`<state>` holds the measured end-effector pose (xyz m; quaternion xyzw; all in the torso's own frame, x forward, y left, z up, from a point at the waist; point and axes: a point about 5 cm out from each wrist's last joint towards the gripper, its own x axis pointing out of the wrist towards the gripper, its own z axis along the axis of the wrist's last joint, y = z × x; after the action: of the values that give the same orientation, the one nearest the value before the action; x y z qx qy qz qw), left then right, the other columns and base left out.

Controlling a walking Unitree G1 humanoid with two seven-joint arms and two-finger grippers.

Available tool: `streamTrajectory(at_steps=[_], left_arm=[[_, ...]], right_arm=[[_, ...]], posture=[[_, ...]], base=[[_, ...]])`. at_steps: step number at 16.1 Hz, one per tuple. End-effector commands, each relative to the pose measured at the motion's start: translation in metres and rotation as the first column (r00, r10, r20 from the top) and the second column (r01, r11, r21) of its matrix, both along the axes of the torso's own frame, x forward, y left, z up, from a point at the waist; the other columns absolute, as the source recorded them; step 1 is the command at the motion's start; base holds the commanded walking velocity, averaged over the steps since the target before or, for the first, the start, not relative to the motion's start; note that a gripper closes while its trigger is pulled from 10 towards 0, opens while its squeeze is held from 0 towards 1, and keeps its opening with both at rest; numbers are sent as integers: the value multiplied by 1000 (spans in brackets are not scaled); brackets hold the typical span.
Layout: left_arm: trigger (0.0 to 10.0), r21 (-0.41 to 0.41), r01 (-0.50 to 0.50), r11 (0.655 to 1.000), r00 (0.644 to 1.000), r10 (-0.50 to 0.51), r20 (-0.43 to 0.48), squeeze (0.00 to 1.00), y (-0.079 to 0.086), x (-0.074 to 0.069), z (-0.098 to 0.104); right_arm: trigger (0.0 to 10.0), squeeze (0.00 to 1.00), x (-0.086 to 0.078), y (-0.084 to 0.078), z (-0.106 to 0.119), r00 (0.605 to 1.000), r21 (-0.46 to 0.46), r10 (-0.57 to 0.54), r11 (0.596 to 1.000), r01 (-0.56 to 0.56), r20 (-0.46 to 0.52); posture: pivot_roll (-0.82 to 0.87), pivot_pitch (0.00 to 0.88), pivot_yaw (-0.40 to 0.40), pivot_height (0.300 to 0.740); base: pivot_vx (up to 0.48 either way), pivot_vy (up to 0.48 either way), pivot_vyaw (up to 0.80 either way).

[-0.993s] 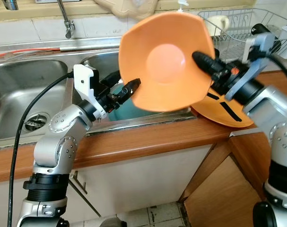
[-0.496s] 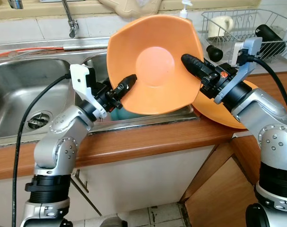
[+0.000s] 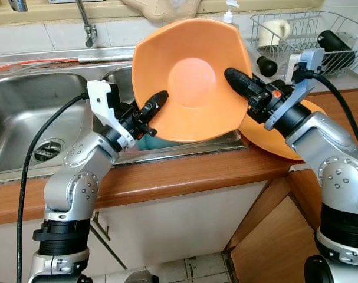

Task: Kitchen organization

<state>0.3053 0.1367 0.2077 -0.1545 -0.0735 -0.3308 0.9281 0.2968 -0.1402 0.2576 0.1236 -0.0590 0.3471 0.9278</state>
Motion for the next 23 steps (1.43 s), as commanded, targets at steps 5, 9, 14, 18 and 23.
streamTrajectory(at_steps=[5,9,14,18,23], left_arm=[[0,26,-106,994,994,107,-21,0,12,3,-4],[0,32,-116,993,993,117,-22,0,11,3,-4],[0,33,-184,982,982,185,-27,0,16,9,-4],[0,35,-294,955,955,295,-35,0,28,22,-2],[0,165,-393,904,913,406,-47,0,37,51,-7]], right_arm=[[3686,0,-4,2,3,999,5,8,1000,-8,34],[6706,0,-3,2,1,1000,-8,-4,1000,4,30],[10000,1000,-2,2,-4,999,-64,-19,998,21,30],[10000,0,-6,-1,-10,999,-164,-34,986,40,38],[10000,0,-11,5,-28,1000,-373,-6,928,11,15]], posture=[[18,0,25,740],[15,0,26,740],[13,0,27,740],[0,0,36,740],[-15,0,40,740]], base=[[0,0,0],[0,0,0],[0,0,0],[0,0,0],[0,0,0]])
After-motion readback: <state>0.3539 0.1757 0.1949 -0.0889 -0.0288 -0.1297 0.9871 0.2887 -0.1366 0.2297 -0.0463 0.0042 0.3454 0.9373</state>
